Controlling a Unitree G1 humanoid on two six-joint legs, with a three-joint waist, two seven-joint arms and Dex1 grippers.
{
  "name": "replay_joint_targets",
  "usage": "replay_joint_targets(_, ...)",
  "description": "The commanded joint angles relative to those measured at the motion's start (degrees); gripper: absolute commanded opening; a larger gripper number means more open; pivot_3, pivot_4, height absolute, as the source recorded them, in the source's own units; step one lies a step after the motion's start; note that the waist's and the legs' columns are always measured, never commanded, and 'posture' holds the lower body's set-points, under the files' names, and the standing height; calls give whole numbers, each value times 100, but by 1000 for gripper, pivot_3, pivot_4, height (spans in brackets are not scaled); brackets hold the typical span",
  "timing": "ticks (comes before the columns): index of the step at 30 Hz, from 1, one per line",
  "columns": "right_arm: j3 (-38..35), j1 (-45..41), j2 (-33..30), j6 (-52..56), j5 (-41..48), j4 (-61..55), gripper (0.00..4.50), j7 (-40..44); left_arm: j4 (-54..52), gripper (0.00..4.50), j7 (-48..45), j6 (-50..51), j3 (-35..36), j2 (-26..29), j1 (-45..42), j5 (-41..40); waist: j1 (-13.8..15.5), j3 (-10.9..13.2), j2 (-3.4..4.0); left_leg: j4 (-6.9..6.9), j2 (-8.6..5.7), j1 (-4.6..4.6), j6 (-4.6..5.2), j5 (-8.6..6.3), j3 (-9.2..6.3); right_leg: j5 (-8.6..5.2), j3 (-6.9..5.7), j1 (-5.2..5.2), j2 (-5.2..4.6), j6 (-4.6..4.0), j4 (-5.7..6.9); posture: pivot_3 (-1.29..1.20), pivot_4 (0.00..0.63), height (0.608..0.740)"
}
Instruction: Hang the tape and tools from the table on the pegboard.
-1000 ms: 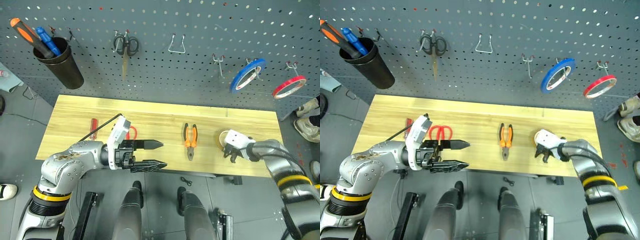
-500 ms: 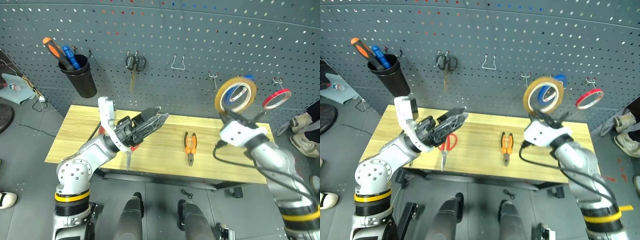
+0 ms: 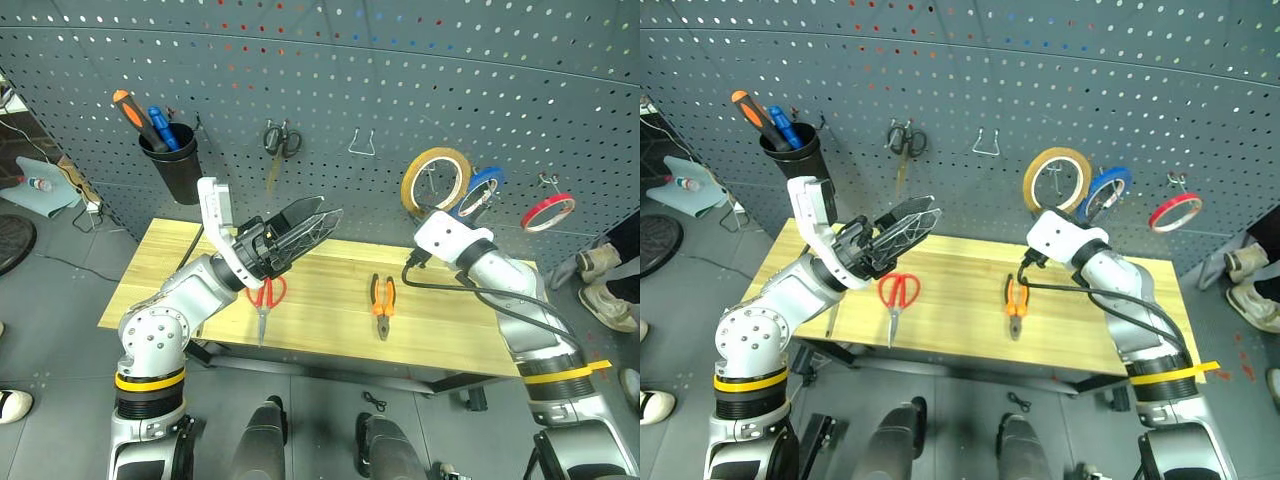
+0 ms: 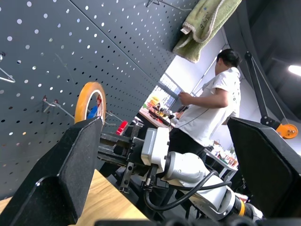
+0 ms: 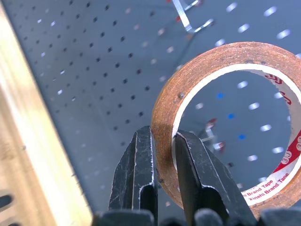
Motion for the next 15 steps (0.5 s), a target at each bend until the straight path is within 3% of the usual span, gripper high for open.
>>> replay_joint_targets(1, -131, -24, 75, 322, 165, -152, 240, 42, -254, 4500, -27, -29, -39, 16, 29, -130, 7, -24, 3, 0, 0, 0, 0, 0, 0, 0, -1, 0, 0, 0, 0, 160, 134, 740)
replay_joint_targets(9, -9, -302, 104, 448, 177, 201, 240, 200, -212, 4500, -85, -14, -51, 68, -22, -152, 0, -45, 5, 1, 0, 2, 0, 0, -1, 0, -1, -1, 1, -1, 6, 153, 132, 740)
replay_joint_targets(11, -15, -324, 119, 480, 261, 272, 1269, 255, -190, 4500, -94, -17, -54, 75, -44, -151, 1, -46, 4, 1, 0, 2, 0, 0, -1, 0, -1, -1, 1, -1, 7, 151, 139, 740)
replay_joint_targets(15, -15, -262, 105, 504, 316, 286, 2636, 272, -183, 4500, -92, -5, -52, 84, -47, -163, 6, -46, 4, 2, 0, 2, 1, 1, -1, 1, 0, 0, 1, -3, 7, 147, 148, 740)
